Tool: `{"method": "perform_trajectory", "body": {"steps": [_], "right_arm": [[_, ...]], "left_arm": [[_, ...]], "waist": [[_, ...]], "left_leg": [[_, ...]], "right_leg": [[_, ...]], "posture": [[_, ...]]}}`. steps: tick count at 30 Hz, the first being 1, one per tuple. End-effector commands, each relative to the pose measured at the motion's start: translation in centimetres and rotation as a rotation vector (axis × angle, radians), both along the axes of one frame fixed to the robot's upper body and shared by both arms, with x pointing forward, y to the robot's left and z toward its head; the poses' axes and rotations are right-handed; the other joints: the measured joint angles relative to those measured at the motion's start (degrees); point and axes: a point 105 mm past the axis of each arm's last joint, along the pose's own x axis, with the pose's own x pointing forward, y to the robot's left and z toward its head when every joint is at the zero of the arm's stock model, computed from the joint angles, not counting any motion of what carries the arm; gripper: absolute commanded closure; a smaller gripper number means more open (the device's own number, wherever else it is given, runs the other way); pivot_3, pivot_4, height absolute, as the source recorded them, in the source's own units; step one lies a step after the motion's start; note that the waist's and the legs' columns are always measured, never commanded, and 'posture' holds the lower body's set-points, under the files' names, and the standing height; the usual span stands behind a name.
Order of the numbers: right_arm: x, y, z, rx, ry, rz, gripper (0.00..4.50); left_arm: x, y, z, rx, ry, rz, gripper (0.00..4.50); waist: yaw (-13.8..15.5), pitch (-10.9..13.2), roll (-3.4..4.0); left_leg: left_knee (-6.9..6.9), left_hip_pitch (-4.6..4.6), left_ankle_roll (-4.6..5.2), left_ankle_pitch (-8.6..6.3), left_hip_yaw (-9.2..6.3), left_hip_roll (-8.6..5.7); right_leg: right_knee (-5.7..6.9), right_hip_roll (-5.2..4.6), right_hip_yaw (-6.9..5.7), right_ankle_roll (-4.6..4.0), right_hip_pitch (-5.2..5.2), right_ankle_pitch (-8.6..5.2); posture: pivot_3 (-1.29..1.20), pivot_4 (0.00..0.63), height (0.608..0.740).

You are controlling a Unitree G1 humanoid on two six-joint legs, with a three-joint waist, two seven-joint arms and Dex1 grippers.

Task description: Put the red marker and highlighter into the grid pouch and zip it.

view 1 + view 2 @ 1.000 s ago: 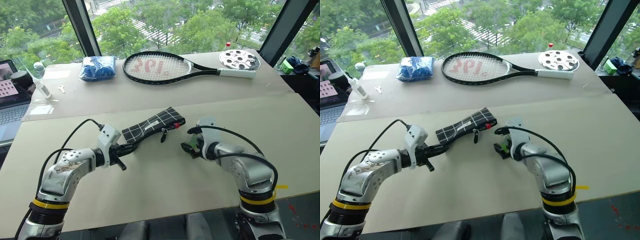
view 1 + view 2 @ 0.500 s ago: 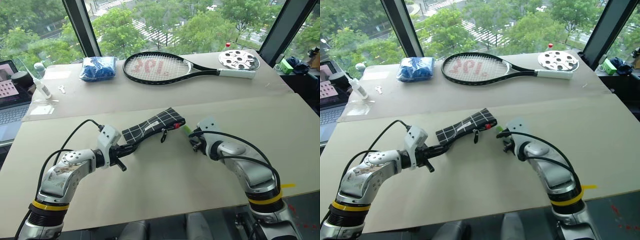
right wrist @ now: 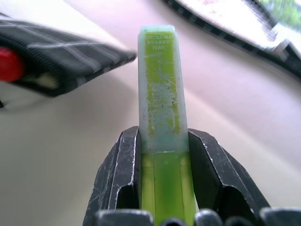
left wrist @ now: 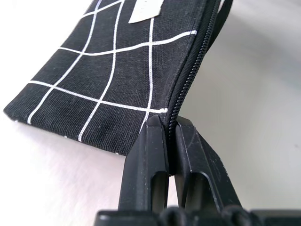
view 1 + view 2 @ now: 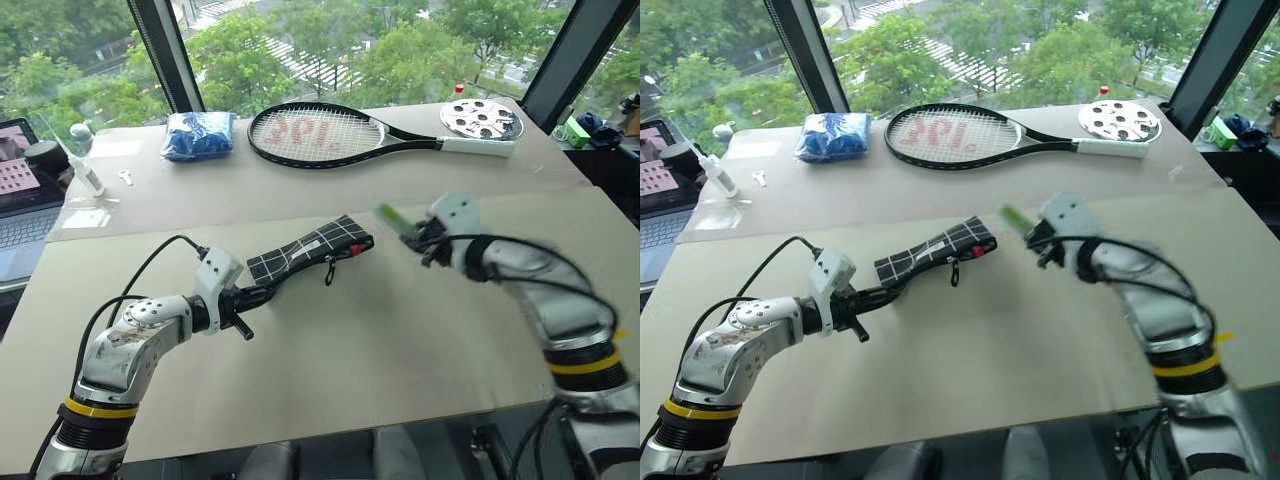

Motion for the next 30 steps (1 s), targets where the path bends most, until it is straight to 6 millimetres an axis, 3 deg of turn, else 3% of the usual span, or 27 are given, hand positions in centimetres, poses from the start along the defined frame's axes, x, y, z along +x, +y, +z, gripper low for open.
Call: {"method": "perform_trajectory", "body": {"steps": [1, 3, 5, 8, 11, 20, 26, 30], "right_arm": [[-5.0, 2.0, 1.6, -0.032, 0.083, 0.348, 3.46], [-7.2, 3.0, 1.3, -0.059, 0.132, 0.469, 3.46], [-8.0, 4.5, 1.0, -0.063, 0.149, 0.528, 3.46], [-8.3, 6.6, -0.1, -0.127, 0.143, 0.567, 3.46], [-7.3, 7.4, -0.9, -0.157, 0.146, 0.529, 3.46], [-3.9, 6.8, -2.6, -0.257, 0.161, 0.39, 3.46], [-3.6, 5.8, -3.8, -0.341, 0.189, 0.381, 3.46], [-3.0, 5.4, -3.5, -0.339, 0.18, 0.354, 3.46]], "left_arm": [[0.3, 0.0, 1.1, 0.004, -0.051, -0.014, 4.5], [0.3, 0.0, 1.1, 0.005, -0.05, -0.014, 4.5], [0.3, 0.0, 1.0, 0.005, -0.05, -0.017, 4.5], [0.3, -0.2, 1.0, 0.004, -0.051, -0.021, 4.5], [0.3, -0.5, 0.9, 0.002, -0.052, -0.029, 4.5], [0.3, -0.7, 0.9, 0.001, -0.057, -0.04, 4.5], [0.3, -0.7, 1.1, 0.002, -0.06, -0.037, 4.5], [0.3, -0.7, 1.1, 0.002, -0.059, -0.036, 4.5]], "waist": [[0.0, 0.0, 0.0], [-0.2, 0.0, 0.0], [-0.7, 0.0, -0.01], [-0.8, 0.0, -0.02], [-0.4, 0.0, -0.03], [0.0, 0.0, -0.03], [0.0, 0.0, -0.03], [0.0, 0.0, -0.03]], "left_leg": [[-0.04, 0.0, 0.01, 0.0, 0.0, 0.02], [-0.07, 0.0, 0.04, -0.03, 0.0, 0.05], [-0.05, 0.01, 0.08, -0.05, 0.11, 0.06], [0.0, 0.07, 0.12, -0.07, 0.3, 0.06], [0.03, 0.09, 0.11, -0.07, 0.31, 0.06], [0.13, 0.01, 0.1, -0.07, 0.31, 0.04], [0.12, -0.02, 0.1, -0.06, 0.32, 0.04], [0.12, -0.02, 0.1, -0.07, 0.32, 0.04]], "right_leg": [[-0.02, 0.0, -0.01, 0.0, 0.01, 0.0], [-0.05, 0.01, -0.04, 0.0, 0.01, 0.0], [-0.05, -0.01, -0.03, 0.0, 0.0, 0.0], [0.02, -0.04, 0.06, 0.01, 0.01, 0.03], [0.05, -0.04, 0.06, 0.0, 0.01, 0.04], [0.02, -0.05, 0.04, 0.02, -0.02, 0.07], [0.02, -0.04, 0.04, 0.02, -0.06, 0.07], [0.01, -0.05, 0.04, 0.02, -0.06, 0.07]], "posture": [[0.0, 0.15, 0.74], [0.0, 0.15, 0.74], [0.0, 0.15, 0.74], [0.0, 0.15, 0.74], [0.0, 0.15, 0.74], [0.0, 0.15, 0.74], [0.0, 0.15, 0.74], [0.0, 0.15, 0.74]]}}
